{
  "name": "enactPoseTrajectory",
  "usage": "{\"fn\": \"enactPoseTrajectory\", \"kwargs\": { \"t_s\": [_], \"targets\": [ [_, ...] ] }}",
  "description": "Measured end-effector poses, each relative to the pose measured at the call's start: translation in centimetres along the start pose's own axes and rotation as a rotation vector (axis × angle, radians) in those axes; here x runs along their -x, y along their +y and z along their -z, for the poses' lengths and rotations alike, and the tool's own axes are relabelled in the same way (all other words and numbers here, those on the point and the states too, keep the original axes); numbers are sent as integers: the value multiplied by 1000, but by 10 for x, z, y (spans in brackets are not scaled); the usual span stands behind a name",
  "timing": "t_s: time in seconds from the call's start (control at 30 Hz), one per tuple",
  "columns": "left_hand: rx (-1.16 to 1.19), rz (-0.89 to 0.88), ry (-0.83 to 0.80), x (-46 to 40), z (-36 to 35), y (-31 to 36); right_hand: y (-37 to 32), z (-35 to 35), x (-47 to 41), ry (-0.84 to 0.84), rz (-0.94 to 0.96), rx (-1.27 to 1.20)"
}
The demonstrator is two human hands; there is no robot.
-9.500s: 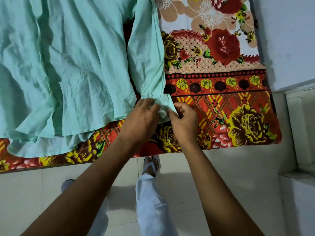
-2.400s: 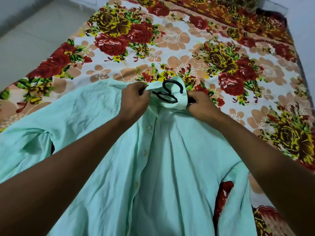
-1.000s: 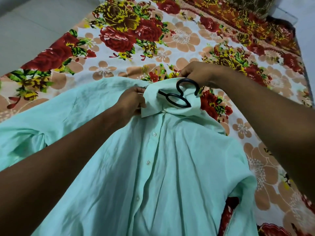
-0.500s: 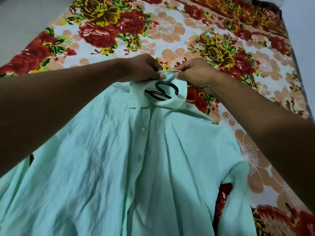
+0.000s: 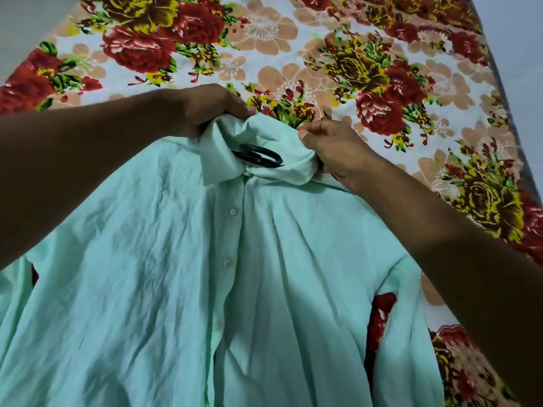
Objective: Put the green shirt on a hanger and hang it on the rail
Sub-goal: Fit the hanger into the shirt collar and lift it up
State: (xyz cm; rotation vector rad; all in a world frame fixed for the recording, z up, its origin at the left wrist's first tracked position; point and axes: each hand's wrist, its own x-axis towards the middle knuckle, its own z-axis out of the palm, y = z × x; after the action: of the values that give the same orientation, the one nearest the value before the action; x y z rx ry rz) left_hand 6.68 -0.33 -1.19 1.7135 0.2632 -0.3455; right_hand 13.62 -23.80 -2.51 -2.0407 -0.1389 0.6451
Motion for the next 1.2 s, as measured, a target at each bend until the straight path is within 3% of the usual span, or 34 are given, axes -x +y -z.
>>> {"fn": "enactPoseTrajectory", "kwargs": {
  "t_s": [0.17,0.23,0.33,0.47,0.63,0.73,0.93,1.03,1.13,1.2],
  "targets": [
    [64,-55,4,1,1,-5,6,11,14,-121,-92,35],
    [94,-79,-11,1,4,-10,3,12,15,-130,-135,-146],
    [132,-97,-9,3,6,-12,2,9,14,-56,-187,-357],
    [113,-154,-48,10,8,-15,2,1,11,34,-192,-372],
    [-600,-358,-129,30,24,-37,2,1,7,116,-182,-442],
    [-969,-496,38,32,21,-63,5,-3,10,117,-178,-403],
    [-762,-640,240,20,17,-59,1,0,7,151,-89,-455],
    [-588,-536,327,8,21,-47,-8,10,11,106,18,-475],
    [-500,-452,344,-2,27,-41,-11,14,14,110,94,-338],
    [-454,-402,318,-2,26,-41,-8,12,15,56,76,-417]
  ]
}}
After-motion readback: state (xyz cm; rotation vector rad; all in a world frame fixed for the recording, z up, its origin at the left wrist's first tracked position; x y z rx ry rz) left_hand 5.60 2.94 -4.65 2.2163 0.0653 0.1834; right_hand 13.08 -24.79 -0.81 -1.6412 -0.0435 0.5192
